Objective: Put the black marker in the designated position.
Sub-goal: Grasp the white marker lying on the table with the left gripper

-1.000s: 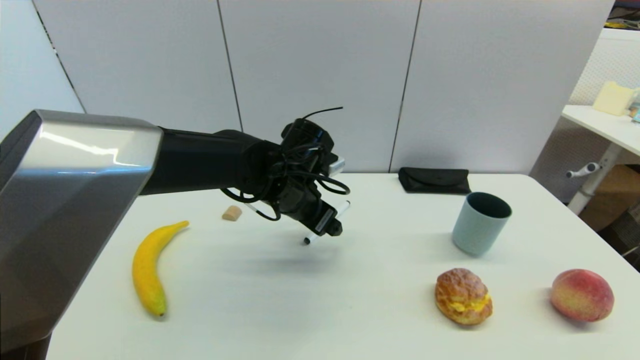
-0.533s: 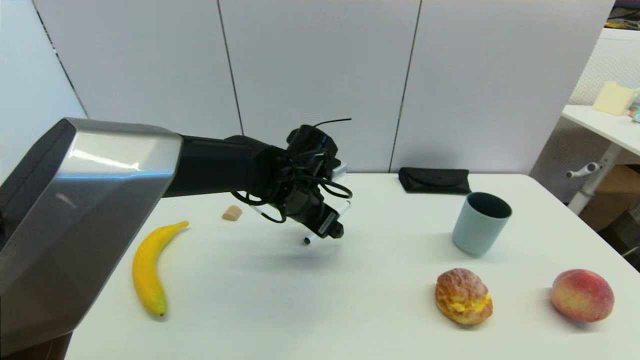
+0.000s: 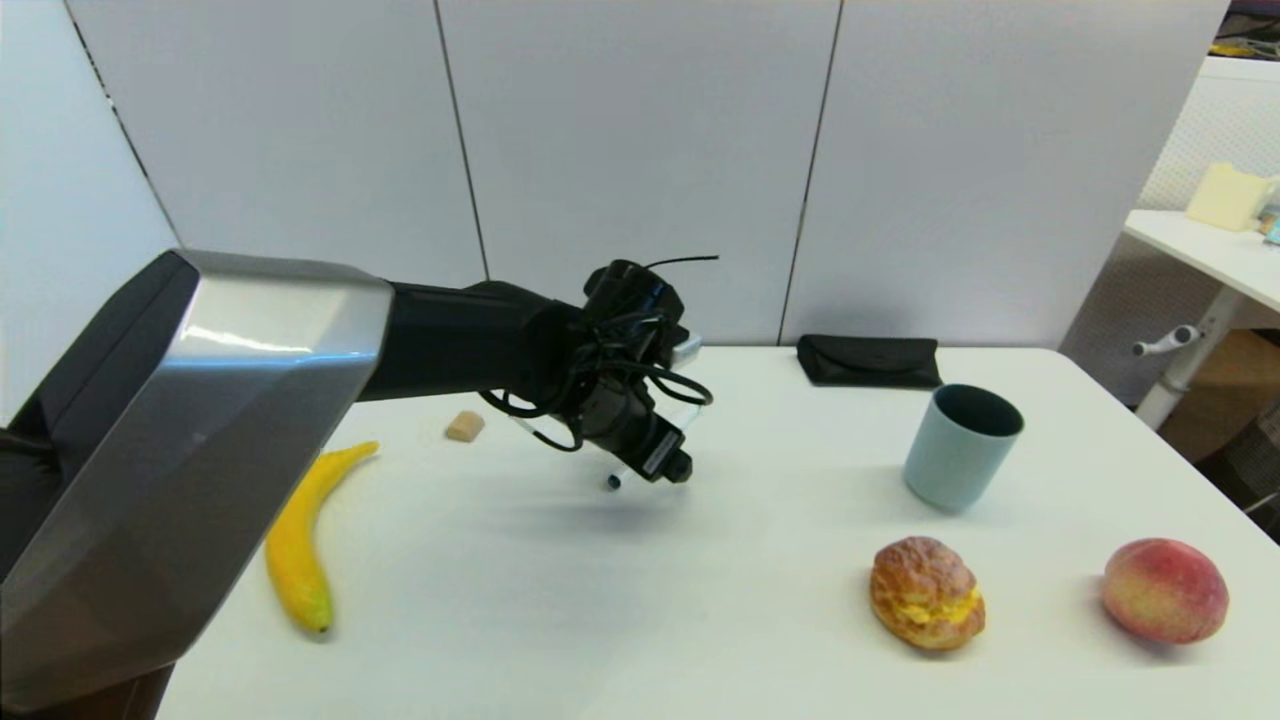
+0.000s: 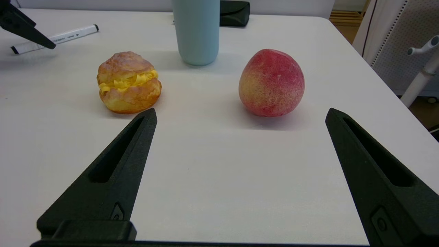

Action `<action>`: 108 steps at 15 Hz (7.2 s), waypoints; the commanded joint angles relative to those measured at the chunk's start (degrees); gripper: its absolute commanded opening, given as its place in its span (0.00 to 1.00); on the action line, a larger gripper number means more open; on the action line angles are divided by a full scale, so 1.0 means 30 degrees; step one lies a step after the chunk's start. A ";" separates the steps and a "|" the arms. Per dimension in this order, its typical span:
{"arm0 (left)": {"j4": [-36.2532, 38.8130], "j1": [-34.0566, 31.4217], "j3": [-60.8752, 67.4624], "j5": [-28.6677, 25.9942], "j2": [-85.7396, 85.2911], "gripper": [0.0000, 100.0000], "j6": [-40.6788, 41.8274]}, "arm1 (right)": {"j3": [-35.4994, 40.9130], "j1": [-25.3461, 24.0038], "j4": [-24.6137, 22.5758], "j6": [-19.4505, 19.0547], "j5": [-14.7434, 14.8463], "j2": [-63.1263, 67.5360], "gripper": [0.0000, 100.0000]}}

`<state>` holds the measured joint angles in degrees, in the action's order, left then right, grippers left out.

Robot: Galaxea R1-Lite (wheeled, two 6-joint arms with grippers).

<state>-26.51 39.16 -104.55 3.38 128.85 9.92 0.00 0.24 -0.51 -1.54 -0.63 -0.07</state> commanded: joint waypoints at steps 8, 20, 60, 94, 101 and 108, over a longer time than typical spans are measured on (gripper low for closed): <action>-0.0068 0.0161 -0.0454 -0.0071 0.0349 0.00 -0.0056 | 0.0000 0.0007 -0.0005 -0.0015 0.0006 0.0024 1.00; 0.0049 -0.0015 0.0864 -0.0042 -0.0969 0.00 -0.0144 | 0.0000 0.0007 -0.0005 -0.0015 -0.0023 0.0024 1.00; 0.5381 0.2856 -0.0425 1.1970 0.1756 1.00 -1.5993 | 0.0000 0.0007 -0.0005 -0.0015 0.0006 0.0024 1.00; 0.5762 0.2358 -0.2593 1.1941 0.4714 1.00 -1.2653 | 0.0000 0.0007 -0.0005 -0.0015 0.0006 0.0024 1.00; 0.5733 0.2387 -0.2563 1.1912 0.4920 0.00 -1.1775 | 0.0000 0.0007 -0.0005 -0.0015 0.0006 0.0024 1.00; 0.5674 0.2387 -0.2534 1.1413 0.4363 0.00 -1.1628 | 0.0000 0.0007 -0.0005 -0.0015 0.0006 0.0024 1.00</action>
<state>-9.47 46.32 -112.10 37.43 143.08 -24.80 0.00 0.27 -0.51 -1.56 -0.62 -0.07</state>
